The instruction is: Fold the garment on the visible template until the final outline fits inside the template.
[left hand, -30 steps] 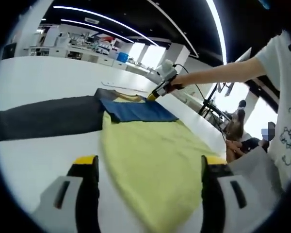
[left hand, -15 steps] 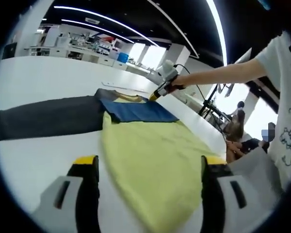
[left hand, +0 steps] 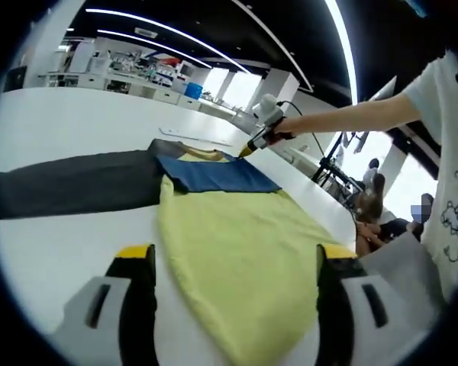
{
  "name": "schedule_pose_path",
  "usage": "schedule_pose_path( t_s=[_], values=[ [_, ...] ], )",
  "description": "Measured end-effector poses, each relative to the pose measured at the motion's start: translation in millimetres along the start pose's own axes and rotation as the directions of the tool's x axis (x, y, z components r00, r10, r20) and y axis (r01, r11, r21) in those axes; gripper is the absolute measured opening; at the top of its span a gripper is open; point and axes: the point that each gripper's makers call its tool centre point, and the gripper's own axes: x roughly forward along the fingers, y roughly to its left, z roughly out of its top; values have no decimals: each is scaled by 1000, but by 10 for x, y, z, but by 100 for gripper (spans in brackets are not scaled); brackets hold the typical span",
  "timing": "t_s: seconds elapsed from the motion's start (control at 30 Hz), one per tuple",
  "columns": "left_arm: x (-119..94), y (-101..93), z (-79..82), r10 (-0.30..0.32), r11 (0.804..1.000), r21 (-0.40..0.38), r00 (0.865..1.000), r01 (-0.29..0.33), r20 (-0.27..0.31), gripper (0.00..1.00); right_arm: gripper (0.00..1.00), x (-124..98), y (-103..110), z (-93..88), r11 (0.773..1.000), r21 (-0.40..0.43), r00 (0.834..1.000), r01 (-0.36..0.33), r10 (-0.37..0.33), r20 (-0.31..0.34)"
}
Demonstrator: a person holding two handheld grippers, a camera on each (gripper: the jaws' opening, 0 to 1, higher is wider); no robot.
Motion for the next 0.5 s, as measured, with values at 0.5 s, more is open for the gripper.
schedule_pose_path(
  t_s=[0.5],
  values=[
    [43,-2,-17,-11,1000,-5,1000,10,-6,84,8,-60,153,43,988,81,987,-128,119,111]
  ],
)
